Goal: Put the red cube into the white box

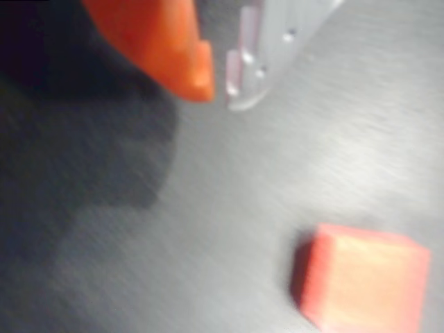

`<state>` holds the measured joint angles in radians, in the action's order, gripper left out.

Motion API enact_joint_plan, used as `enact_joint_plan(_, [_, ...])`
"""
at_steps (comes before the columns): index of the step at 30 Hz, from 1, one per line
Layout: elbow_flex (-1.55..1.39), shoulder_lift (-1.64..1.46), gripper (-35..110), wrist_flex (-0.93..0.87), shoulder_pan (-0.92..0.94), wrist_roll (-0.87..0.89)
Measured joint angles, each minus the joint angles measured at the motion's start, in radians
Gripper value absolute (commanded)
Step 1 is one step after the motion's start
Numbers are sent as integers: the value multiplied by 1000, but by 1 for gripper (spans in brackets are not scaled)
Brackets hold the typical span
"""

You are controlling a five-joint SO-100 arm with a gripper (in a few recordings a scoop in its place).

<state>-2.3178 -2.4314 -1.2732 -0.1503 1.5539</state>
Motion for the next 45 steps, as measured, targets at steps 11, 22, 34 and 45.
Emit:
enact_joint_plan(11, [321, 503, 27, 140, -173, 141])
enact_joint_plan(22, [376, 709, 28, 273, -218, 202])
enact_joint_plan(34, [236, 713, 28, 471, -225, 218])
enact_joint_plan(45, [118, 658, 28, 552, -229, 218])
